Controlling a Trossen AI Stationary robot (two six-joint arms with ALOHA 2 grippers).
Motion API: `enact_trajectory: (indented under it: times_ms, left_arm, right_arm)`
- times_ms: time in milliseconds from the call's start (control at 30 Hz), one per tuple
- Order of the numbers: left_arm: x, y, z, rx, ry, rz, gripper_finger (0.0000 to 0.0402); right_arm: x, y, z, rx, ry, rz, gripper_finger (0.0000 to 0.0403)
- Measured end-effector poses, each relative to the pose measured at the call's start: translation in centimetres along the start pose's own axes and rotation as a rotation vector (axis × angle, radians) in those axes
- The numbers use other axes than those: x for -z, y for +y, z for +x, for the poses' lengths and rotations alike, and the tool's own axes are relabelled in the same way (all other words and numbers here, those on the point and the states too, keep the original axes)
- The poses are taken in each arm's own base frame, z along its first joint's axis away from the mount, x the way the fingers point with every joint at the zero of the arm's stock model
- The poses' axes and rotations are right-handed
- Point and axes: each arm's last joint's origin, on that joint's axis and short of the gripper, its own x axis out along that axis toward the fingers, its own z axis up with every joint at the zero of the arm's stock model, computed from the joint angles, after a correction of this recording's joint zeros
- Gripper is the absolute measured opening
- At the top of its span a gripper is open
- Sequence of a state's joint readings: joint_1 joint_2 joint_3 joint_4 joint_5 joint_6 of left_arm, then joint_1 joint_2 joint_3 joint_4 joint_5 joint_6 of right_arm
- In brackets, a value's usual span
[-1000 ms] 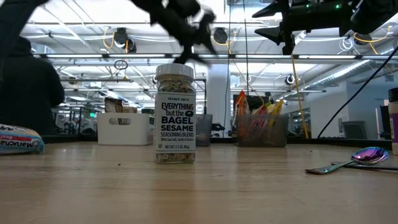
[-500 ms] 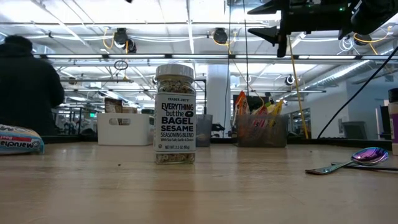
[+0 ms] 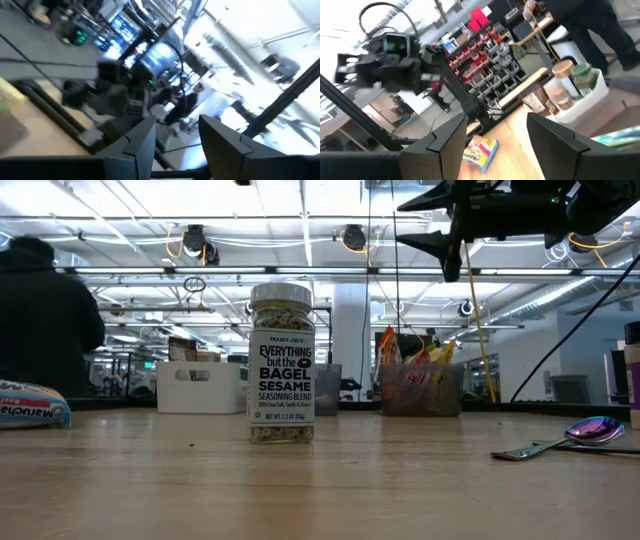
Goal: Pick & Place Food Item
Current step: Put the violet spoon into the left black bin
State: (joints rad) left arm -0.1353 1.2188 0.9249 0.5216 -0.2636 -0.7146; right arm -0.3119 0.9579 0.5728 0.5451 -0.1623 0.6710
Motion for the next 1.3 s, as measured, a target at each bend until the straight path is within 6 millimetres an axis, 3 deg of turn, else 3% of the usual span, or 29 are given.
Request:
enact_trajectory:
  times_ms: [267,400,533,633,800,1133,1300]
  left_arm:
    - [4.2,1.6,3.3,0.057,-0.067,-0.066,0.0157]
    - [4.6,3.0,4.4,0.067,-0.136,-0.165,0.0157]
    - [4.3,3.6,4.7,0.172,-0.017,-0.107,0.0157]
    - [3.8,3.3,4.4,0.282,0.067,-0.061,0.0157]
    - [3.0,3.5,4.0,0.320,0.198,-0.022,0.0157]
    - [1.4,2.7,1.7,0.327,0.413,0.043,0.0157]
    - [0.1,1.7,-0.6,0.286,0.480,0.089,0.0157]
  right_arm:
    - [0.5,-0.5,0.4,0.029,0.032,-0.024,0.0201]
    - [1.0,-1.0,0.9,0.048,0.058,0.036,0.0201]
    - [1.0,-0.5,1.5,-0.093,0.068,0.083,0.0201]
    - [0.6,1.1,1.6,-0.263,0.033,0.045,0.0201]
    - [0.3,4.3,2.0,-0.295,0.059,0.030,0.0201]
    - [1.4,11.4,2.6,-0.084,0.516,-0.253,0.0201]
    - [1.5,14.7,2.8,-0.064,0.623,-0.348,0.0201]
